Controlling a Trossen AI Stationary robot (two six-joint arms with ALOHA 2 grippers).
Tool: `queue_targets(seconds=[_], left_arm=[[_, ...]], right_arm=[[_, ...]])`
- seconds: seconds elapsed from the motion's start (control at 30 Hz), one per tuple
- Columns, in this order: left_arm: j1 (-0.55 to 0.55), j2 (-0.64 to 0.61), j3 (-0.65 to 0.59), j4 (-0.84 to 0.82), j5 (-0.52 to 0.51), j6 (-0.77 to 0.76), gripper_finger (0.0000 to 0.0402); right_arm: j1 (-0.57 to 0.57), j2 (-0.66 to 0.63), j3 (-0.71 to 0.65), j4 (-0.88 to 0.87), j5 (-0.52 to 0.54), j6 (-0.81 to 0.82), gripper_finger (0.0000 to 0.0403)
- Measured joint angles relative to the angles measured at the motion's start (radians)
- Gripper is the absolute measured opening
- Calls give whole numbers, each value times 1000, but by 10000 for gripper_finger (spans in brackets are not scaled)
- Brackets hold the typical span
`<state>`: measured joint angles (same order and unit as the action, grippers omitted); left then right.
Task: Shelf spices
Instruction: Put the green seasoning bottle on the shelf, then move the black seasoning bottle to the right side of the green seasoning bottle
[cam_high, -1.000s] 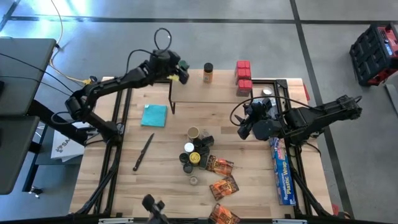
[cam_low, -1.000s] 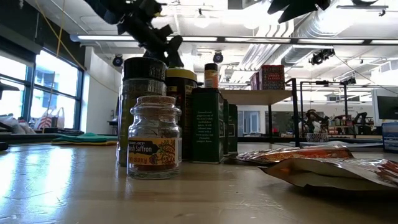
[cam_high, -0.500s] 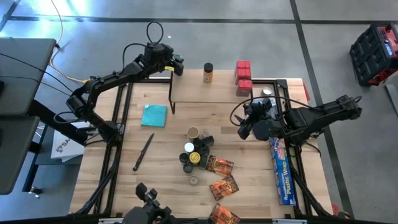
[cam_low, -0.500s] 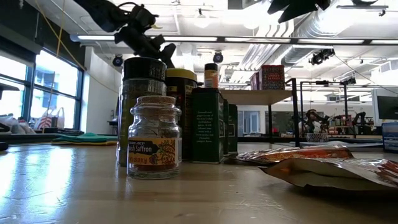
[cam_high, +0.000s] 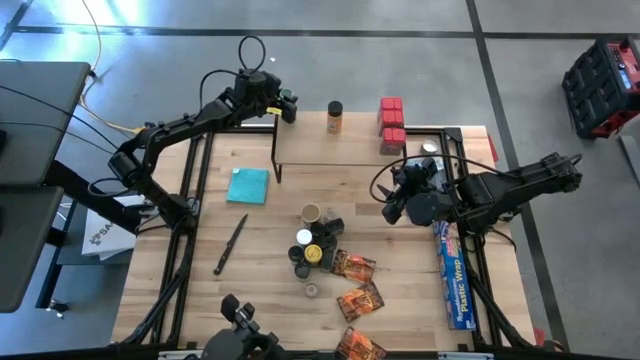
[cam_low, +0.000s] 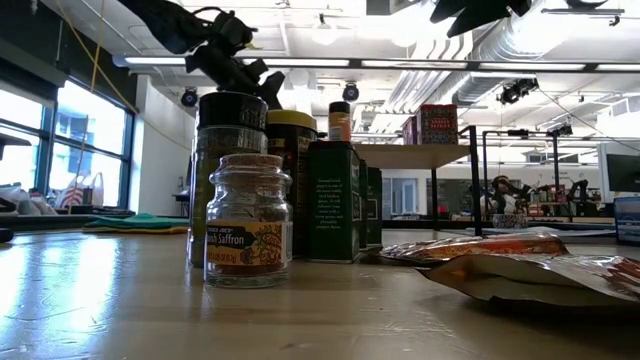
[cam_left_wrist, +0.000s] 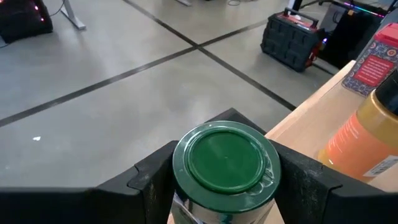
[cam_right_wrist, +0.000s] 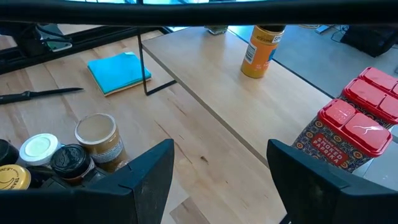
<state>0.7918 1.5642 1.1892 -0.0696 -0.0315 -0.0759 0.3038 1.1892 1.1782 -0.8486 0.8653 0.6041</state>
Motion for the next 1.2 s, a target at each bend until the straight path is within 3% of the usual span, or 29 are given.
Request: queue_targets(seconds=[0.53,0.9,1.03,1.2], left_arm=[[-2,-17,-4,-34,53,34,266],[-12,-108,-5,-19,46,71,271],[-49,-157,-4,12,37,99,271],[-172,-178,-3,117,87,169,271]], right_arm=[[0,0,0,0,0,-1,251],[0,0,0,0,0,-2,251],[0,0,0,0,0,-4,251],[0,0,0,0,12,-10,251]])
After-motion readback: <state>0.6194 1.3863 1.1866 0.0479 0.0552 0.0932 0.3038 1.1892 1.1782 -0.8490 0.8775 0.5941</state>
